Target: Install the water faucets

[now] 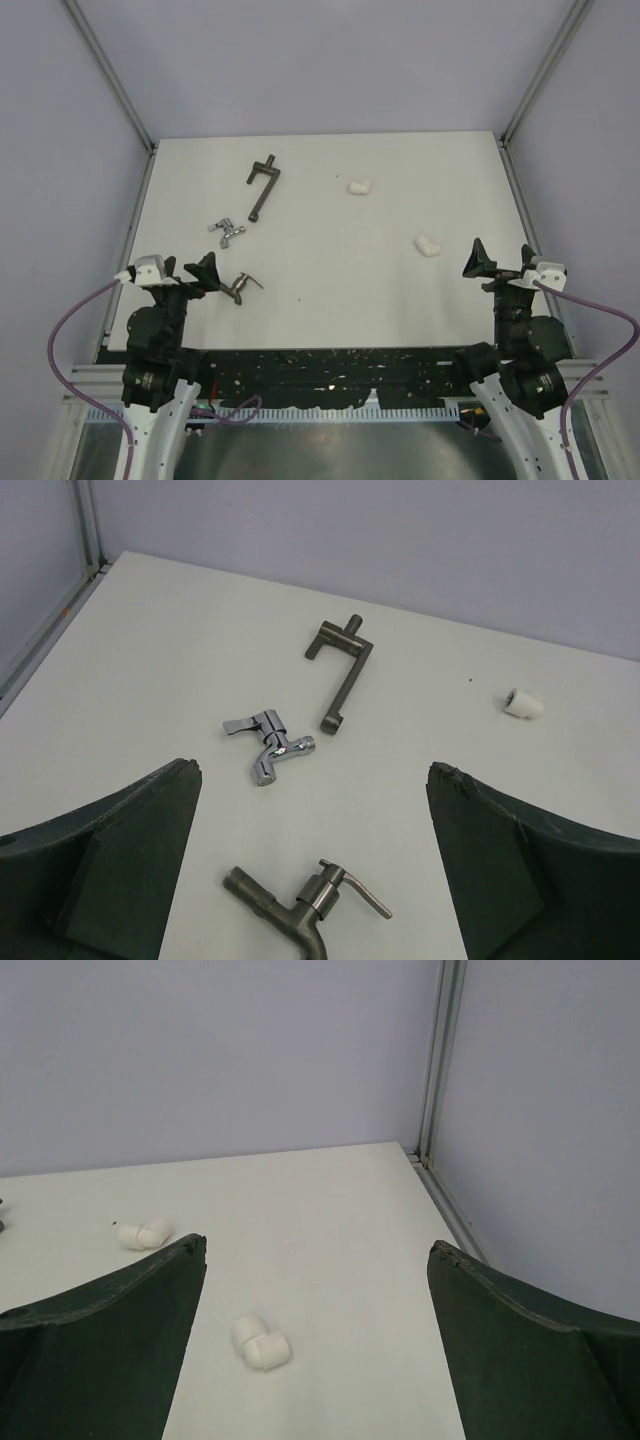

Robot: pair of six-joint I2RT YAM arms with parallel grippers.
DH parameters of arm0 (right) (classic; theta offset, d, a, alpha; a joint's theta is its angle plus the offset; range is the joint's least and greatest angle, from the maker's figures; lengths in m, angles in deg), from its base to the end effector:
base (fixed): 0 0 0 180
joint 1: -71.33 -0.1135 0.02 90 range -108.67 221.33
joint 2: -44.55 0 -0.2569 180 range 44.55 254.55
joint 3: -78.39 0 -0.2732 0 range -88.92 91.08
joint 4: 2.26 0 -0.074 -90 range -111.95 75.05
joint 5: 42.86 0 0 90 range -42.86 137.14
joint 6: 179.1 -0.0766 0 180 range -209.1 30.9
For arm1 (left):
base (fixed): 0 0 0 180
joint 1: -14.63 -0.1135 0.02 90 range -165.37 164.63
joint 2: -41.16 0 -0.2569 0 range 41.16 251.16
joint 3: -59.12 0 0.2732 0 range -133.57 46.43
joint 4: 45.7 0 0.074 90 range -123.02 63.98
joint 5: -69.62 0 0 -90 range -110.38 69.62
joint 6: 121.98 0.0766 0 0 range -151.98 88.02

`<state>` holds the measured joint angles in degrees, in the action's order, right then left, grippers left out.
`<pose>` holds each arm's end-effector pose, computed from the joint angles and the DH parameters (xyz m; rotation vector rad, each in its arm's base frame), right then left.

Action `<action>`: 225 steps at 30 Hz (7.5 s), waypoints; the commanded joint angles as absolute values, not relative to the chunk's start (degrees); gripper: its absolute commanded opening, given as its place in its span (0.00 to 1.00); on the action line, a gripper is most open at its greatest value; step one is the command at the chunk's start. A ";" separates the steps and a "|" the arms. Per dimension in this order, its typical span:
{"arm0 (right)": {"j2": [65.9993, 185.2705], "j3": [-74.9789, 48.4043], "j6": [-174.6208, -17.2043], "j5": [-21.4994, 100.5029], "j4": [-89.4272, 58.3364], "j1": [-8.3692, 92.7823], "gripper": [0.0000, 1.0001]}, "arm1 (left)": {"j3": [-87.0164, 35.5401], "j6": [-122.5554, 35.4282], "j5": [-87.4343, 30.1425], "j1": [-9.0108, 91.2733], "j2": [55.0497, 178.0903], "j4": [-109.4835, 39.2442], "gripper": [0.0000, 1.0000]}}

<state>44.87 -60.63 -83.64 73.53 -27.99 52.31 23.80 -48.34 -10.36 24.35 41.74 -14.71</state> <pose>0.1133 0.0031 0.3297 0.1104 1.3340 -0.1013 0.1370 -0.0099 0.2816 -0.2277 1.4936 -0.2339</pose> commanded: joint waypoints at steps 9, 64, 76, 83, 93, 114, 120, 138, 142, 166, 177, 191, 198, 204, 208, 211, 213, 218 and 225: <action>51.93 -53.60 -89.01 60.95 -33.93 52.17 0.95 | 17.79 -52.72 -4.91 24.04 35.52 -5.43 1.00; 82.52 -50.69 -102.02 36.69 -39.03 52.09 0.94 | 1.43 -86.74 -5.53 20.70 117.44 3.37 0.61; 83.75 -51.13 -101.93 35.81 -38.33 52.08 0.93 | 1.96 -86.57 -8.60 20.52 123.87 1.79 0.29; 84.81 -51.30 -102.72 32.83 -36.93 51.56 0.93 | 1.96 -82.18 -10.89 20.87 118.87 2.49 0.00; 92.44 -49.29 -110.36 28.60 -27.35 41.64 0.91 | -6.03 -68.11 -5.54 33.95 105.16 5.65 0.00; 114.86 -38.47 -123.37 24.82 -3.44 18.95 0.67 | -18.34 -58.71 8.97 67.01 98.65 4.17 0.00; 116.62 -37.94 -123.90 23.94 -1.95 17.72 0.54 | -19.13 -56.33 9.59 69.82 98.55 3.02 0.00; 112.24 -43.21 -125.92 29.20 6.75 17.63 0.05 | -8.96 -53.60 0.81 67.73 82.33 -11.02 0.38; 108.55 -46.90 -127.06 31.67 12.37 17.63 0.05 | 2.29 -54.65 -5.52 64.12 71.94 -23.49 0.55; 100.63 -56.58 -129.88 33.44 36.99 17.72 0.05 | 19.88 -89.54 -33.21 53.39 76.84 -73.15 1.00; 103.09 -58.42 -133.31 33.52 41.30 17.63 0.05 | 19.98 -101.41 -35.23 53.39 88.18 -92.51 0.93; 103.27 -59.65 -133.31 37.03 41.74 17.63 0.05 | 19.80 -104.14 -34.71 55.15 92.05 -94.28 0.80; 102.12 -60.53 -132.78 39.14 41.04 17.63 0.05 | 20.24 -104.85 -33.74 55.68 93.20 -96.21 0.58; 102.30 -61.50 -132.78 40.11 41.04 17.63 0.05 | 20.50 -105.02 -33.57 55.76 93.20 -96.21 0.26; 103.17 -61.50 -132.34 39.76 40.77 17.63 0.05 | 20.94 -105.11 -33.13 55.76 92.76 -96.12 0.00; 103.09 -61.06 -130.68 39.32 38.85 17.63 0.28 | 21.99 -104.93 -31.99 54.98 91.62 -94.55 0.00; 101.95 -59.92 -128.23 40.10 33.24 17.72 0.56 | 22.87 -105.63 -32.86 52.53 90.21 -92.18 0.00; 97.47 -55.10 -118.48 46.52 8.58 18.42 0.96 | 23.23 -106.08 -43.65 39.97 86.96 -80.07 0.00; 97.46 -47.35 -109.93 41.73 -20.18 28.78 0.96 | 18.84 -99.67 -65.79 23.27 88.09 -60.46 0.00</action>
<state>97.50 -52.52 -116.19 45.67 -0.89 22.34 22.71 -103.25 -49.64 29.99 87.29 -70.82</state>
